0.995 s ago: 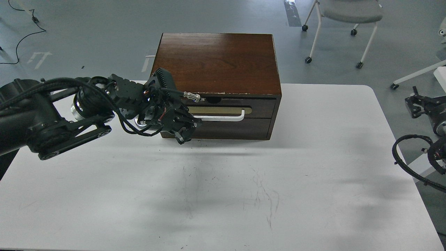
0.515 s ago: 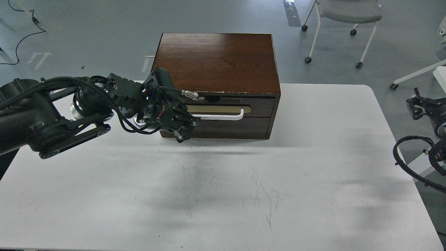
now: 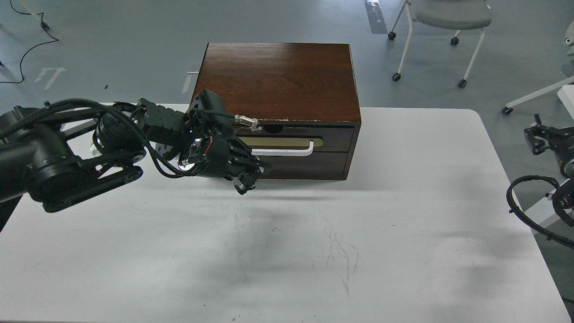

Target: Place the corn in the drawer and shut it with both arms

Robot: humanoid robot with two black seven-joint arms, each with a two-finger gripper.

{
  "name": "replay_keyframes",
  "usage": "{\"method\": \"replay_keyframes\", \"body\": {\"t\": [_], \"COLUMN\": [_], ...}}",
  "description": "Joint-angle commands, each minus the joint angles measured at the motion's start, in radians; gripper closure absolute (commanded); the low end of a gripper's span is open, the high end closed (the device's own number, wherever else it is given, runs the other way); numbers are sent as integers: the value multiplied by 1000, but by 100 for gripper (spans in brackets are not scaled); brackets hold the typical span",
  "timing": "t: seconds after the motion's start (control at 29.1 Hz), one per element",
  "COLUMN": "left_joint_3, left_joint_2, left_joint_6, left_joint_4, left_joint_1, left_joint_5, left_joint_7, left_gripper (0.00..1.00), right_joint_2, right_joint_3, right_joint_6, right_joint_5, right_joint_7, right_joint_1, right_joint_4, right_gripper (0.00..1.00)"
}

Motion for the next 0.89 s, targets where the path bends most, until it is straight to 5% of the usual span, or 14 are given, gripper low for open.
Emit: {"method": "replay_keyframes", "body": {"t": [0.0,0.03,0.21,0.45,0.72,0.86], "left_joint_3": [-82,-92,-111,-127,-130,-136], "left_joint_2": [32,57,134,183,25,-44], "left_joint_6": [0,0,0,0,0,0], "left_joint_4": [26,63,167,464,1000,1127], "left_joint_1": [9,9,10,81,168,226], "left_joint_5": [-304,-413,-754,-1467,-2021,-2181], "left_joint_7": [9,4,-8,-8,4,6], "left_gripper": [13,3,2,2,2,2], "right_joint_2": [0,0,15,17,14,20], "right_joint_3": [-1,0,0,2,-3,-35], "right_joint_6": [0,0,0,0,0,0], "right_joint_5": [-51,-63,-64,-67,-74,-90], "right_joint_7": [1,1,-4,-1,-10,-10], "right_joint_1": [3,4,1,20,21,70], "right_joint_4": [4,8,13,24,36,30], "right_gripper": [0,0,0,0,0,0]}}
